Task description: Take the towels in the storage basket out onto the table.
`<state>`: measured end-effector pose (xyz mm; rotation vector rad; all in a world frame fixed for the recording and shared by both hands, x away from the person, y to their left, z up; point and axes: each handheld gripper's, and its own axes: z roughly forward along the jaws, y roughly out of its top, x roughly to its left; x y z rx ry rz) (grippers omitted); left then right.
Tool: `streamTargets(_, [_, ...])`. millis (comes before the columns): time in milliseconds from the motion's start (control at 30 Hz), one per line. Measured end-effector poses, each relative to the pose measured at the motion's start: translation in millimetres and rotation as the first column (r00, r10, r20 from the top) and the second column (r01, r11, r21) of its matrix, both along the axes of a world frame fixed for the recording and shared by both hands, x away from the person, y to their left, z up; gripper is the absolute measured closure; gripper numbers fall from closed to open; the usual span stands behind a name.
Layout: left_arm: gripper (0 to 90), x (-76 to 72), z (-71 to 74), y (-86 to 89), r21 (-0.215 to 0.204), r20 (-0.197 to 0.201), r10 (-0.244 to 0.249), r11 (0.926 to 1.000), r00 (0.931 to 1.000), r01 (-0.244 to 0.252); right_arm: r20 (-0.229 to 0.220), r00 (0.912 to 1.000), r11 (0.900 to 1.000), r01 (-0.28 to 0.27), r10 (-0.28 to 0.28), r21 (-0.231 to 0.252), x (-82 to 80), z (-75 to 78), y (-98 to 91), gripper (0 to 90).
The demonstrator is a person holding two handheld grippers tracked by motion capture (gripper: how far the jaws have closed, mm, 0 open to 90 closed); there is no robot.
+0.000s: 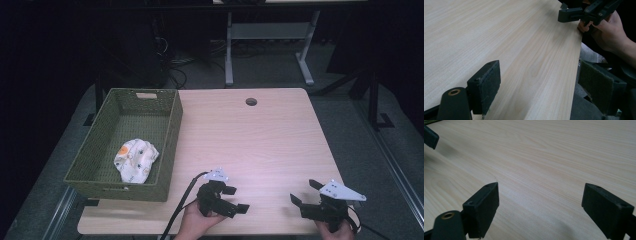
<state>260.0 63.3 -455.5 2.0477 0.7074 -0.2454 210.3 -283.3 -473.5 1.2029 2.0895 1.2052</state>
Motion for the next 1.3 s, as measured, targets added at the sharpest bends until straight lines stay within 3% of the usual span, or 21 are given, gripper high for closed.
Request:
streamTargets(333, [18.4, 0.7, 2.6, 2.7, 0.003, -0.001, -0.005, 1.0, 1.0, 0.005, 0.007, 0.9999, 1.0, -0.008, 0.008, -0.004, -0.4, 1.2, 1.1, 14.0])
streamTargets(533, [17.9, 0.7, 8.8, 6.6, 0.006, 0.027, 0.018, 0.9998, 0.9995, -0.018, 0.009, 0.9999, 0.9999, -0.011, 0.011, -0.009, -1.0, 1.6, 3.6, 14.0])
streamTargets(867, [18.8, 6.8, 12.4, 12.7, -0.017, -0.016, -0.004, 0.9998, 0.9999, 0.004, 0.009, 0.9998, 0.9998, -0.016, 0.016, -0.016, -0.9, 1.7, 5.0, 13.9])
streamTargets(1300, [17.9, 12.0, 18.3, 20.7, -0.032, -0.024, 0.002, 0.9995, 0.9997, -0.002, 0.004, 0.9998, 0.9996, -0.022, 0.022, -0.019, -0.5, 1.9, 5.4, 14.0])
